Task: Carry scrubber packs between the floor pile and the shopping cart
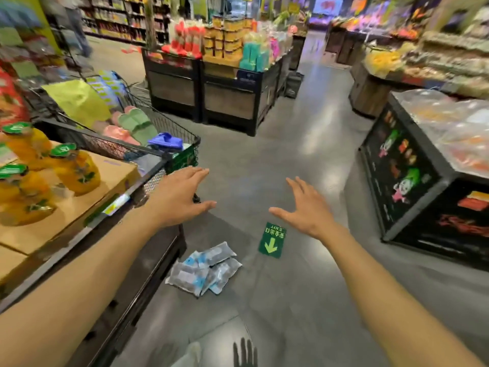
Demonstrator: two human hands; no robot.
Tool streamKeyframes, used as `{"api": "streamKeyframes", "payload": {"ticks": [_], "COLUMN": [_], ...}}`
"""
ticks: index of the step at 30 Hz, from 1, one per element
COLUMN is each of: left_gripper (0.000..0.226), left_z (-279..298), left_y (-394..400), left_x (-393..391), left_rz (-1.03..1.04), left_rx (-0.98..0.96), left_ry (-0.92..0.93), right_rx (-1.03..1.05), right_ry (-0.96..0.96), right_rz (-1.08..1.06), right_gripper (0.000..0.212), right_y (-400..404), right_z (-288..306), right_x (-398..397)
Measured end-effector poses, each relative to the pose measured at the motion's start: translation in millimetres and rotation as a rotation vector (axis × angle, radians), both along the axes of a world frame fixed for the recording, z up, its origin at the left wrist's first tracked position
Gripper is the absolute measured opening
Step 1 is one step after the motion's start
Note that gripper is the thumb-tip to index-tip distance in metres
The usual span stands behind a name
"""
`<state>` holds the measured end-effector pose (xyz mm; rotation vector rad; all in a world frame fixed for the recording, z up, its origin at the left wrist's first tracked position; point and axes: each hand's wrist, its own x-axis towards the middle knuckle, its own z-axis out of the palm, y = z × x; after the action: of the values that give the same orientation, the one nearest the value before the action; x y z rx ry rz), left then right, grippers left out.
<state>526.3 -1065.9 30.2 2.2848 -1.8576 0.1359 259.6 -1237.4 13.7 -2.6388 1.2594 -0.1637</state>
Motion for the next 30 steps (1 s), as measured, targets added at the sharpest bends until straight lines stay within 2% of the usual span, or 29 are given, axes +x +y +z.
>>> {"api": "streamKeyframes", "payload": {"ticks": [9, 13, 18, 22, 30], "left_gripper": [0.091, 0.093, 0.086, 0.085, 0.082], "left_z": [-36.7, -76.0, -157.5, -287.3, -616.7], "left_y": [-106.5, -147.1, -192.2, -233.7, -262.6], "left_x": [94.3, 140.3, 178.7, 196.5, 193.6], "left_rz": [-0.04, 0.031, 0.075, 0.1, 0.097], "left_rx": [-0.006, 0.014, 0.014, 0.016, 0.078], "left_ry": [0.067, 0.042, 0.071, 0.065, 0.094], "right_rx": [0.044, 0.006, 0.001, -0.035, -0.039], "right_ry": [0.028, 0.156, 0.223, 0.293, 0.164], "right_rz": [-0.025, 0.056, 0.145, 0.256, 0.312], "right_gripper": [0.1, 0.115, 0.11, 0.123, 0.12], "right_y": [-77.9, -122.2, -183.8, -223.7, -239.0], "right_z": [-17.0, -44.2, -112.0, -250.0, -617.8], "right_x": [95.5, 139.0, 188.3, 230.4, 269.2]}}
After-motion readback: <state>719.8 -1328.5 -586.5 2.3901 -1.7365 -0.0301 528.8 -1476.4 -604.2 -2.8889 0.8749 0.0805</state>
